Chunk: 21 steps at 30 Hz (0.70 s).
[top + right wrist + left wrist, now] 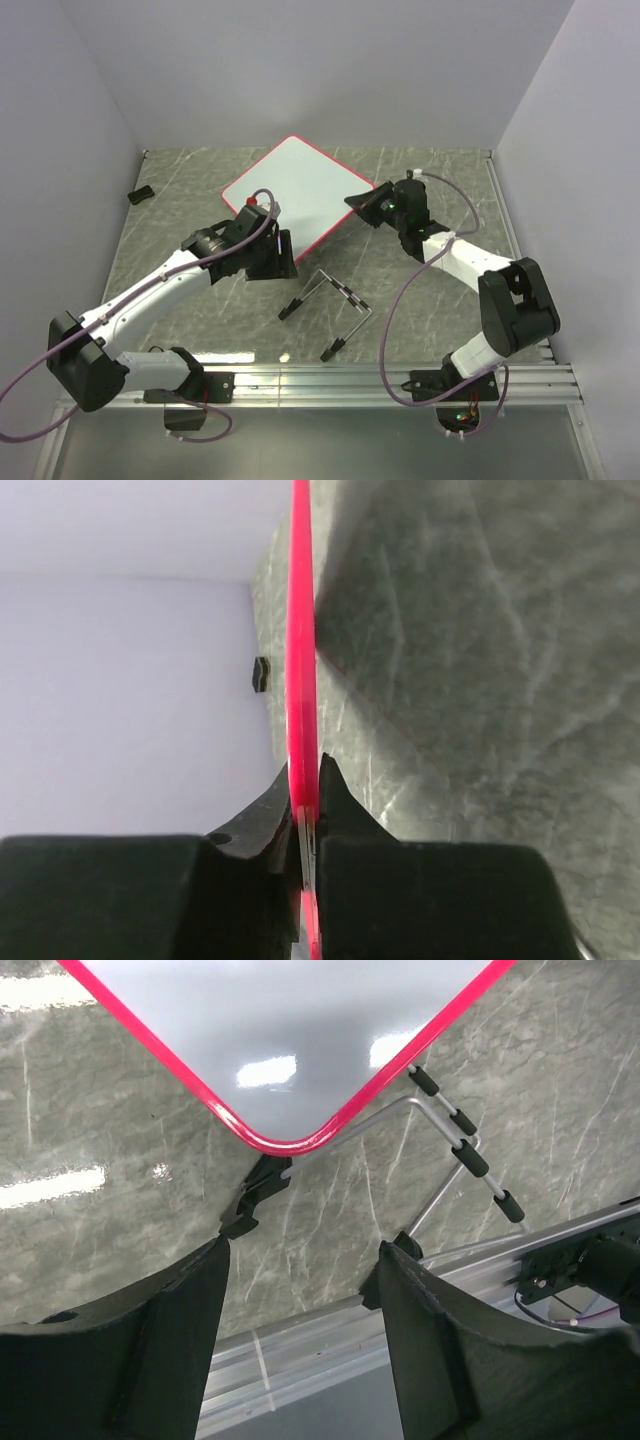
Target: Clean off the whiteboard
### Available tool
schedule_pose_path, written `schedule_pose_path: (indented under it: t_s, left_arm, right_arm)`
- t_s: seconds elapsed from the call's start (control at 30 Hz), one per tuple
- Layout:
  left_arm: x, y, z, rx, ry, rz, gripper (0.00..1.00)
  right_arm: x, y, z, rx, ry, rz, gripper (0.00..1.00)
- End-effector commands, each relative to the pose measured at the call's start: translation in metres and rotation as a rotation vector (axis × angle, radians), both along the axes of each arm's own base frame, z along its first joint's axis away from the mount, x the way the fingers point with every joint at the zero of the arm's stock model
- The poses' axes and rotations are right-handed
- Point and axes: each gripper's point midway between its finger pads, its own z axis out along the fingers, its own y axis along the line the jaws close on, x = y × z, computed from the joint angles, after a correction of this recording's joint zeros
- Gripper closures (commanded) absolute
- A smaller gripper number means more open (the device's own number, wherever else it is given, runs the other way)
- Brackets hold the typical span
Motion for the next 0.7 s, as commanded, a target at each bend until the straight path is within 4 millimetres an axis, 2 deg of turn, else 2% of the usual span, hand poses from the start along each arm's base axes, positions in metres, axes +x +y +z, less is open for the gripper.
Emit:
schedule_pose_path:
  t_s: [0.0,0.07,0.1,0.17,0.2,0.27,0.3,0.33,0.37,0.4,0.53,0.6,0.67]
  left_arm:
    - [0.001,-0.002,0.014,-0.035,-0.045,0.0,0.35]
    - [-0.003,-0.004,0.015,-0.044,-0.052,-0.008,0.36]
    - [-0.007,-0.006,0.018,-0.056,-0.06,-0.019,0.37]
    - [-0.014,-0.012,0.015,-0.073,-0.06,-0.045,0.41]
    - [-0.017,-0.013,0.016,-0.082,-0.067,-0.051,0.41]
    - [-0.024,-0.016,0.01,-0.086,-0.063,-0.067,0.46]
    - [-0.027,-0.016,0.01,-0.096,-0.068,-0.075,0.48]
    - [-0.032,-0.016,0.0,-0.089,-0.054,-0.087,0.52]
    - [-0.035,-0.021,-0.002,-0.104,-0.064,-0.104,0.54]
    - [-0.037,-0.023,-0.007,-0.104,-0.062,-0.113,0.56]
    - [-0.043,-0.028,-0.041,-0.056,-0.034,-0.134,0.57]
    - [-0.032,-0.03,-0.052,-0.009,-0.061,-0.137,0.57]
    - [-0.026,-0.04,-0.053,-0.012,-0.084,-0.176,0.58]
  right_arm:
    - [-0.004,0.001,0.007,-0.159,-0.041,0.056,1.0]
    - [-0.002,0.004,0.022,-0.172,-0.067,0.066,1.0]
    - [0.002,0.005,0.039,-0.175,-0.091,0.062,1.0]
    - [0.005,0.008,0.059,-0.191,-0.124,0.066,1.0]
    - [0.009,0.009,0.079,-0.189,-0.149,0.064,1.0]
    - [0.013,0.008,0.102,-0.199,-0.186,0.057,1.0]
    - [0.015,0.008,0.124,-0.21,-0.217,0.059,1.0]
    - [0.017,0.007,0.135,-0.22,-0.233,0.051,1.0]
    - [0.018,0.006,0.145,-0.23,-0.241,0.047,1.0]
    - [0.018,0.004,0.165,-0.239,-0.256,0.041,1.0]
    - [0.018,-0.01,0.203,-0.318,-0.296,0.006,1.0]
    - [0.013,-0.02,0.222,-0.35,-0.3,-0.026,1.0]
    - [0.01,-0.03,0.236,-0.379,-0.317,-0.056,1.0]
